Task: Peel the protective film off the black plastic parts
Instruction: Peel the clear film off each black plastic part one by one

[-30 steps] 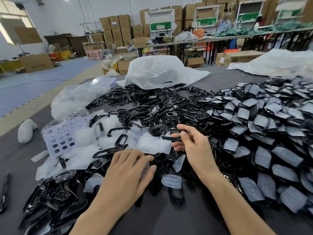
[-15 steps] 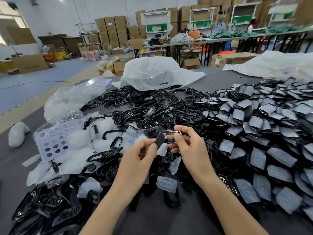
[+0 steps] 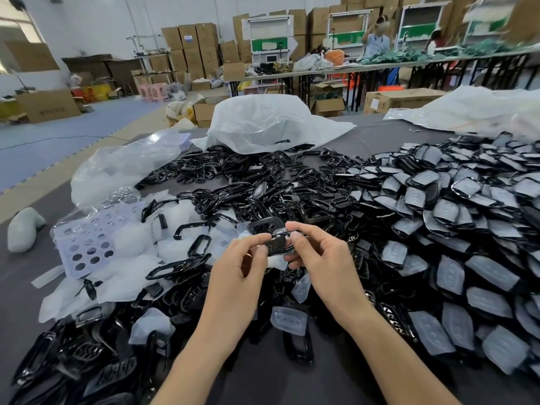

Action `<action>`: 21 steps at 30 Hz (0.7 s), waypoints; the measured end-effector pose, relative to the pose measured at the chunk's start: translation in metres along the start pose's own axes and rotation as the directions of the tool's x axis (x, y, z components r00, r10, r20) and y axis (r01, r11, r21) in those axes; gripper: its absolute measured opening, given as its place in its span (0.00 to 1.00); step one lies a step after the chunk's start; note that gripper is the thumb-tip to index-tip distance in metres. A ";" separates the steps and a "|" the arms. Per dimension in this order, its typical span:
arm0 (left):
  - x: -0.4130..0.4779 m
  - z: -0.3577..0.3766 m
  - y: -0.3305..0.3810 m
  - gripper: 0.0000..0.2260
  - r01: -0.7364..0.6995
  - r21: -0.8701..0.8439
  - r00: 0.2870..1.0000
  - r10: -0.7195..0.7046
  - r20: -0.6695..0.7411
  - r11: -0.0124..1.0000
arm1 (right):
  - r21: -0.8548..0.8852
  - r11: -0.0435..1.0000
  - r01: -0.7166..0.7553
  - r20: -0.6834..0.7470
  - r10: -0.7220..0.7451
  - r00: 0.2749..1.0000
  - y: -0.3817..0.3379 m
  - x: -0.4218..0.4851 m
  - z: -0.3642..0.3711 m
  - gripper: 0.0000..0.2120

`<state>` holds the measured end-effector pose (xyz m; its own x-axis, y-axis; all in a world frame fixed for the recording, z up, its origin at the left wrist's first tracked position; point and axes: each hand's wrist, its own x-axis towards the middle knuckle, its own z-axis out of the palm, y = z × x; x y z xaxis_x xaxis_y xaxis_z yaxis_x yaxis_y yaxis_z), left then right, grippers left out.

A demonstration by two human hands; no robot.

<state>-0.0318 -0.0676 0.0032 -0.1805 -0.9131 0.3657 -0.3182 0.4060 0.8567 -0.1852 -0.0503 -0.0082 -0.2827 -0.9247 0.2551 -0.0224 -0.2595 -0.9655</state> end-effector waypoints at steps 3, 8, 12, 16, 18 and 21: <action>-0.001 0.000 -0.004 0.06 -0.012 0.006 1.000 0.012 -0.026 1.000 | 0.004 1.000 -0.003 0.004 0.003 1.000 -0.001 0.000 0.000 0.10; 0.001 0.002 -0.005 0.04 -0.006 0.029 0.995 0.009 -0.100 1.000 | 0.000 1.000 0.000 0.036 0.000 0.999 -0.002 -0.002 0.003 0.10; 0.000 0.004 -0.004 0.05 0.025 -0.008 0.994 -0.026 -0.102 1.000 | -0.008 1.000 0.007 0.068 -0.007 0.998 -0.004 -0.004 0.006 0.11; 0.000 0.006 -0.003 0.06 0.055 -0.103 0.995 -0.063 -0.078 0.993 | 0.005 1.000 0.014 0.078 -0.015 0.997 -0.007 -0.004 0.005 0.10; 0.001 0.004 -0.001 0.09 0.054 -0.150 0.996 -0.064 -0.060 0.987 | 0.006 1.000 0.015 0.092 -0.016 0.996 -0.008 -0.005 0.004 0.10; 0.002 0.001 -0.001 0.10 0.047 -0.169 0.997 -0.056 -0.049 0.984 | 0.016 1.000 0.011 0.106 -0.012 0.994 -0.010 -0.005 0.004 0.10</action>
<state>-0.0331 -0.0699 0.0024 -0.1171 -0.9350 0.3348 -0.1641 0.3507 0.9220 -0.1795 -0.0441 0.0005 -0.1796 -0.9456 0.2711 -0.0101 -0.2738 -0.9617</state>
